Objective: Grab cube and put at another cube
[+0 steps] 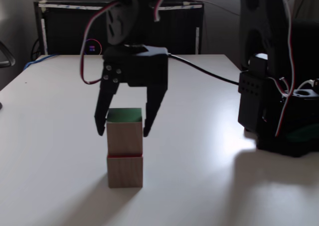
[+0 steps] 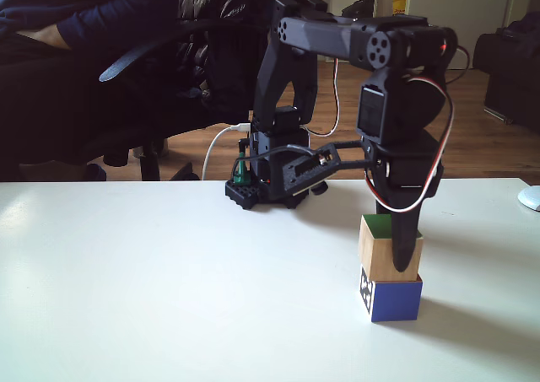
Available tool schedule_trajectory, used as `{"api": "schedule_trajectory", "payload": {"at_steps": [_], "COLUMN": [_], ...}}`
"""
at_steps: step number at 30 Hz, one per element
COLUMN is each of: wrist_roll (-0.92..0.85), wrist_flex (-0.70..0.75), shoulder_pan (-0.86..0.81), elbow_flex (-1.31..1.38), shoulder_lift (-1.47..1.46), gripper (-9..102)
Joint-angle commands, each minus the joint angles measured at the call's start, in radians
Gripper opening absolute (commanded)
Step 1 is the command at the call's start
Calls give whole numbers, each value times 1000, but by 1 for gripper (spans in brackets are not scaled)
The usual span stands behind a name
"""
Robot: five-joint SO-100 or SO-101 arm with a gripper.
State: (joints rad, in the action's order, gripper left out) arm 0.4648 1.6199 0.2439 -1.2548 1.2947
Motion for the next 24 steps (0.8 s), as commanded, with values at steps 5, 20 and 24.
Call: {"api": "schedule_trajectory", "payload": {"at_steps": [5, 20, 24], "wrist_roll": [31, -126, -336], "wrist_flex": [61, 186, 0], "shoulder_pan": [18, 83, -255], "elbow_flex": [98, -227, -563], "shoulder_lift": [-23, 1081, 1422], "gripper": [44, 44, 45]}}
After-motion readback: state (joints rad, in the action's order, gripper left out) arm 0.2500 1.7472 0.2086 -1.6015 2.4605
